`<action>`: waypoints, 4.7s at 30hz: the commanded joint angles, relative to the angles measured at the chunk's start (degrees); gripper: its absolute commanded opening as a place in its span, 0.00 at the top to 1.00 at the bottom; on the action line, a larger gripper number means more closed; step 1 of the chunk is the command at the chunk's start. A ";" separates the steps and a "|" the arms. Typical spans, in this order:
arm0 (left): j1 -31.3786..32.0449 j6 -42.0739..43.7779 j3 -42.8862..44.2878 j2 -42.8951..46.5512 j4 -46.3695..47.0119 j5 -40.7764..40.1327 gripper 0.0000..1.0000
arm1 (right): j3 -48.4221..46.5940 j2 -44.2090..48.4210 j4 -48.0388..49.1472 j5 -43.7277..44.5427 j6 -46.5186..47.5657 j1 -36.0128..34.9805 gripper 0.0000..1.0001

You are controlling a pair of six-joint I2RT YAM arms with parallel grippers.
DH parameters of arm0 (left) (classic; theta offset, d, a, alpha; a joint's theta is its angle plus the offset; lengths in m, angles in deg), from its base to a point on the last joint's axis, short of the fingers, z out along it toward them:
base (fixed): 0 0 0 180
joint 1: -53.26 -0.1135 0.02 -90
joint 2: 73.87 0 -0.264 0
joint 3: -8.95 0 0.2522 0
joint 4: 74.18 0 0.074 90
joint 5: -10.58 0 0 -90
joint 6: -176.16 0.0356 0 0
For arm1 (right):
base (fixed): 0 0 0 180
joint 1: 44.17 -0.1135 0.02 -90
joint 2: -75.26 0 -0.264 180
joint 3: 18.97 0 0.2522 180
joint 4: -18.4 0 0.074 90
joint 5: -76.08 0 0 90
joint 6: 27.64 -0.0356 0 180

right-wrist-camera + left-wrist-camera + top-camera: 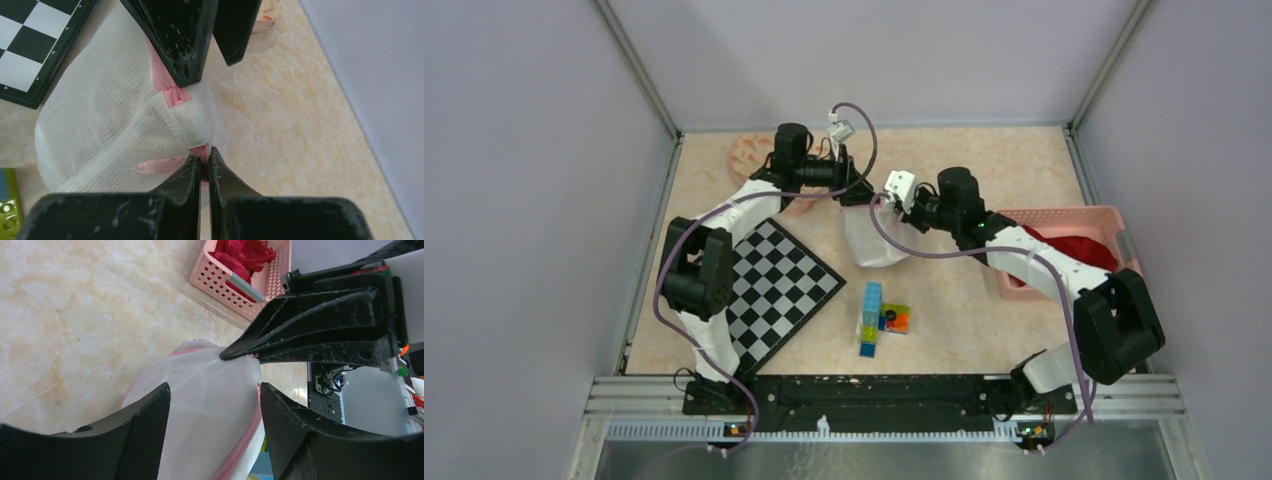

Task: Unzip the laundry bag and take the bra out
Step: Unzip the laundry bag at the center of the board.

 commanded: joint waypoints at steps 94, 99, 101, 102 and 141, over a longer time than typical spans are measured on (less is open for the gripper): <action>-0.44 -2.08 -0.54 -3.06 26.24 20.34 1.00 | 3.88 1.83 12.33 -17.82 9.50 2.07 0.52; -0.44 -12.23 -1.32 -4.12 36.36 21.76 0.99 | 4.47 1.37 12.53 -17.35 11.21 2.07 0.70; -0.48 -16.87 -2.16 -4.45 41.83 22.23 0.97 | 4.48 1.17 13.13 -16.70 11.21 2.11 0.78; -0.44 -19.24 -2.65 -4.61 44.70 22.47 0.96 | 4.48 1.11 13.41 -16.57 11.03 2.08 0.86; -1.34 -18.29 -13.51 0.82 49.73 14.81 0.37 | -0.45 -1.30 9.23 -20.77 -10.59 5.33 1.00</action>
